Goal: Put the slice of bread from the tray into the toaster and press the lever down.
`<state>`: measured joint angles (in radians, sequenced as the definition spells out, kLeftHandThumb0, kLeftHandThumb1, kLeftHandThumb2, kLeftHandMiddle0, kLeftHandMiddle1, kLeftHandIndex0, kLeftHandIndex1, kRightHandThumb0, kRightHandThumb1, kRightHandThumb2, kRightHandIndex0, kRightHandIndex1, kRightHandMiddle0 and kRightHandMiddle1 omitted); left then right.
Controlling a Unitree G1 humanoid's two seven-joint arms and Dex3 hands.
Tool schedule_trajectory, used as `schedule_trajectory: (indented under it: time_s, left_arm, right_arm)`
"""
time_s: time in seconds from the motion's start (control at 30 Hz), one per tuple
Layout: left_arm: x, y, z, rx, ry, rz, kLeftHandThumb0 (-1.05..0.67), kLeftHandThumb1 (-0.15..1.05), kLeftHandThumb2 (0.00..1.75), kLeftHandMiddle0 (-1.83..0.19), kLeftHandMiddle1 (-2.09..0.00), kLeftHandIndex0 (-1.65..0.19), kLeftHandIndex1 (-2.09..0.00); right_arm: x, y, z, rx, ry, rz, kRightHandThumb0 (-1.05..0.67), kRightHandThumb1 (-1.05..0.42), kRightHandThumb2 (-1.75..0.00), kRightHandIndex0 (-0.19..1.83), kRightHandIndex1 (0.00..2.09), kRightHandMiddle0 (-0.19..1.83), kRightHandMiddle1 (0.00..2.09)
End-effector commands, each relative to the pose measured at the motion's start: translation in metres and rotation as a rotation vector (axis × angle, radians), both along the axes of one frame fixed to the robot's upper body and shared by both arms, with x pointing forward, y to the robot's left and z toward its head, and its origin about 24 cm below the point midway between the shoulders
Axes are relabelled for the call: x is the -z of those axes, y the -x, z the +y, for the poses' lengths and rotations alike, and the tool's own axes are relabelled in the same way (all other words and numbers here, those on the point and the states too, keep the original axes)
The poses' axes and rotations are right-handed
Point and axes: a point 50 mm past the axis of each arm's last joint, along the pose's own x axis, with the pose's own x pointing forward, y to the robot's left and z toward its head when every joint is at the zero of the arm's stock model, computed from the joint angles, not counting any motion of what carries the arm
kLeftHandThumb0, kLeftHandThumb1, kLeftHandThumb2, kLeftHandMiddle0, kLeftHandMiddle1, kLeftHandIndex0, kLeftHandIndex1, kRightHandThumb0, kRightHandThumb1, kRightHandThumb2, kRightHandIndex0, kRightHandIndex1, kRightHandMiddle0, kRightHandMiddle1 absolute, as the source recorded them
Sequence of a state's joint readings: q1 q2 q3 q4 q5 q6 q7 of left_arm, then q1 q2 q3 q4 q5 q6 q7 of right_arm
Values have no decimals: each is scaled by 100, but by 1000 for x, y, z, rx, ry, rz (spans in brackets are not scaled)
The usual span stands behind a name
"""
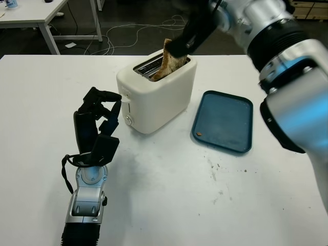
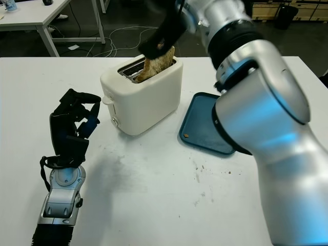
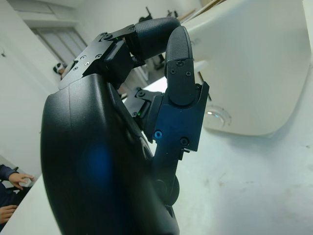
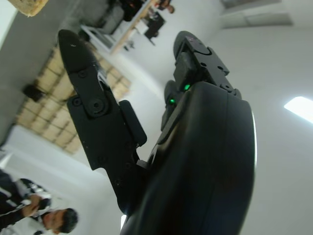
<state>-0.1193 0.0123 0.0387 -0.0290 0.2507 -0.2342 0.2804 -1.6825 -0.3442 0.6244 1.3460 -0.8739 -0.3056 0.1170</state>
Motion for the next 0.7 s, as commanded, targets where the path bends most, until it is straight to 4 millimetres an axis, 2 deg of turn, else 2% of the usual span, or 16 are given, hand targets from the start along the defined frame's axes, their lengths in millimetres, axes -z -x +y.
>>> schedule_trajectory:
  time_s: [0.0,0.2,0.33,0.4,0.47,0.53,0.67]
  left_arm:
    - [1,1,1,-2,-8,0,-50,92,29,-78,-175,-66,-147]
    - [0,1,1,3,-9,-6,-48,92,29,-77,-175,-65,-149]
    - [0,0,1,2,-6,-2,-48,92,28,-78,-175,-66,-150]
    - [0,0,1,4,-8,-2,-49,92,28,-78,-175,-65,-150]
    - [0,0,0,7,-4,-3,-48,92,29,-78,-175,-65,-150]
    - [0,0,0,10,-6,-2,-48,92,29,-77,-175,-64,-149]
    - [0,0,0,7,-6,-4,-48,92,29,-77,-175,-65,-149]
  right_arm:
    - [-18,4,-11,-2,-67,7,-65,-63,0,0,30,23,1]
    - [-18,4,-47,49,-96,62,-67,-63,0,0,29,22,1]
    - [2,2,-72,64,-115,102,-60,-63,0,0,33,24,2]
    - [15,1,-80,53,-153,116,-62,-65,-1,3,38,27,2]
    - [29,1,-85,35,-196,125,-64,-66,-1,5,41,29,3]
    - [42,0,-88,18,-251,143,-58,-66,-1,9,43,34,5]
    - [63,-2,-82,4,-281,145,-61,-66,0,17,45,40,6]
